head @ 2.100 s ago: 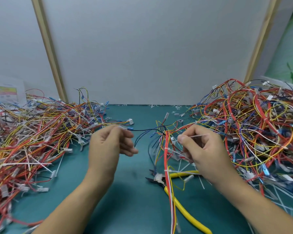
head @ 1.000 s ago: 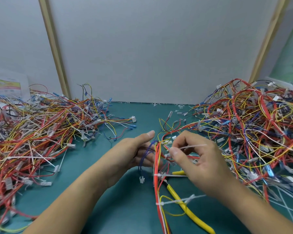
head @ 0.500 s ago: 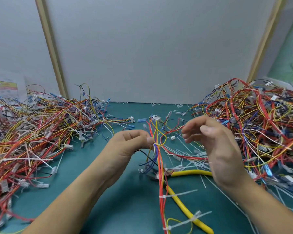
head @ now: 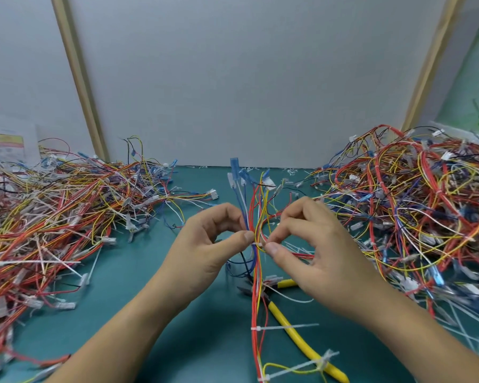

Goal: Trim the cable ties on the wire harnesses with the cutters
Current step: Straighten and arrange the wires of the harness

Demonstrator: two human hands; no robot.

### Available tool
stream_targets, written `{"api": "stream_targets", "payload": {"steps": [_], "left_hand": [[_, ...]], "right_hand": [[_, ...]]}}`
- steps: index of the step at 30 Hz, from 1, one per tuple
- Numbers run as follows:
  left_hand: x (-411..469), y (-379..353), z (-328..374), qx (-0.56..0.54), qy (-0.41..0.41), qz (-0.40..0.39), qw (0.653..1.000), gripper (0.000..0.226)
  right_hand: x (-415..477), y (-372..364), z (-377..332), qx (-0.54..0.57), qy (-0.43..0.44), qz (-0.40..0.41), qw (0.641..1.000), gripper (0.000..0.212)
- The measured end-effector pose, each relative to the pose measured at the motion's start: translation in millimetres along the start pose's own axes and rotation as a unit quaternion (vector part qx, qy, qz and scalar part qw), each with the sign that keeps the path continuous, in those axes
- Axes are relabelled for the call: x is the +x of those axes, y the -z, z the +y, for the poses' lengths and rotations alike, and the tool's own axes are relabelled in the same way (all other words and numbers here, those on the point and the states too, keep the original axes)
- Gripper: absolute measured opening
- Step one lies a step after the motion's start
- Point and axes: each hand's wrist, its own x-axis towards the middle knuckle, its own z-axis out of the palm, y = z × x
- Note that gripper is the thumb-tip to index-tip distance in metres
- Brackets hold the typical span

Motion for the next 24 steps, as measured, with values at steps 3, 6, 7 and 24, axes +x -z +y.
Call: {"api": "stream_targets", "payload": {"steps": [3,6,7,24], "left_hand": [[-0.5,-1.9,-1.2,0.012,-0.006,0.0,1.0,0.023],[-0.8,-2.5,-1.6,0.022,-0.006,-0.002,1.0,0.022],[-0.8,-2.3,-1.5,0.022,-0.005,-0.002,1.0,0.021],[-0.3,-5.8,0.8,-0.01,0.101,-0.045,0.994,0.021]], "right_hand": [[0.7,1.4,3.3,0.024,-0.035,-0.041,0.998,0.01],[1.0,1.1,5.1,0.057,-0.069,-0.061,0.994,0.011],[0.7,0.8,6.0,0.058,-0.073,-0.056,0.994,0.01],[-1.0,-4.9,8.7,0.093,-0.082,-0.076,0.989,0.018]]}}
